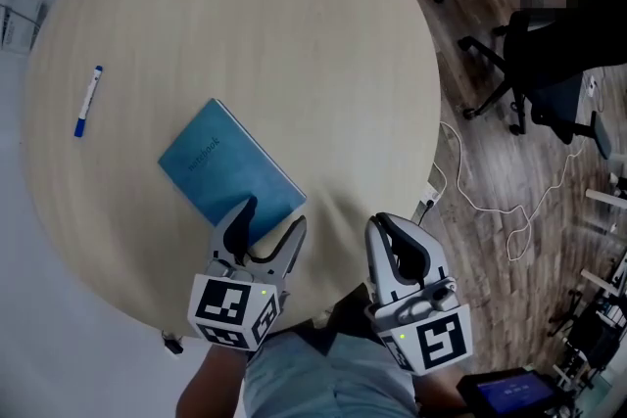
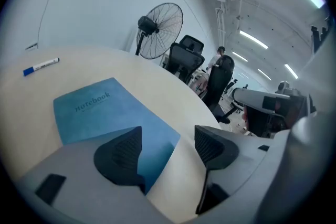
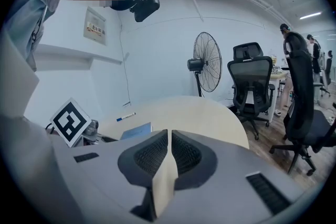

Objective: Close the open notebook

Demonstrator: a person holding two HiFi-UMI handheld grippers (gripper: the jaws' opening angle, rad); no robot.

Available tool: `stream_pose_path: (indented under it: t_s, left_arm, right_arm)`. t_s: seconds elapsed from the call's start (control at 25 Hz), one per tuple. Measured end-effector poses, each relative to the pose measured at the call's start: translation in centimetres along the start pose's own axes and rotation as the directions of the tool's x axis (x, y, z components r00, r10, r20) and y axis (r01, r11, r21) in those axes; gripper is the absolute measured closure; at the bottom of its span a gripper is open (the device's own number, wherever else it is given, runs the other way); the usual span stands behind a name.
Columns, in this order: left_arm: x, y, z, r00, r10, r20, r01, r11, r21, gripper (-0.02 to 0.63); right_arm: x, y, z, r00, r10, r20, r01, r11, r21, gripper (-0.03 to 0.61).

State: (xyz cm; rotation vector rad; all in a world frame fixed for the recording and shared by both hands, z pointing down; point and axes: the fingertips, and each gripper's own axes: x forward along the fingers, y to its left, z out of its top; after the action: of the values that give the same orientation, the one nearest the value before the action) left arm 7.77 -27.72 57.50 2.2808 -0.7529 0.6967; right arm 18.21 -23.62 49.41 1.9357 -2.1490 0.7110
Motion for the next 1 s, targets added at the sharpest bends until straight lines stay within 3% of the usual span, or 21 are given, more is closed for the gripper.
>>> stream_pose_path:
  t_s: [0.2,0.32,0.4,0.56,0.64,0.84,1.0]
  left_arm:
    - [-6.7,-3.0,3.6,0.977,0.091,0.194,-0.092,0.996,-0.006,0.291]
    - [-13.1,-6.1,6.2,0.923,0.185,0.338,-0.194,0.981,-0.008,0.353]
    - [-17.5,-7.7,7.6,0.863,0.257,0.435,-0.278,0.96,-0.015,0.377]
    - [-27.2,-9.7,9.1,0.694,0.409,0.593,-0.465,0.883,-0.065,0.488]
    - [-31.7,-11.0,8.9,0.626,0.463,0.628,-0.529,0.843,-0.095,0.549]
    - [-38.6,-14.2,8.1,0.496,0.545,0.676,-0.645,0.753,-0.133,0.592]
    - [-42.1,-16.2,6.9,0.422,0.565,0.709,-0.681,0.714,-0.163,0.595]
  right_arm:
    - [-3.3,2.5,3.3,0.994,0.086,0.061,-0.084,0.996,-0.043,0.529]
    - [-6.7,4.9,7.0,0.978,0.17,0.12,-0.159,0.982,-0.096,0.529]
    - [-8.6,6.8,9.3,0.961,0.228,0.156,-0.206,0.968,-0.143,0.529]
    - [-12.1,12.2,12.9,0.912,0.351,0.211,-0.297,0.922,-0.248,0.529]
    - [-14.5,14.5,13.9,0.894,0.39,0.222,-0.324,0.904,-0.28,0.529]
    - [-19.5,18.3,15.9,0.842,0.471,0.262,-0.371,0.859,-0.352,0.529]
    - [-21.6,19.7,15.8,0.82,0.503,0.273,-0.383,0.837,-0.391,0.529]
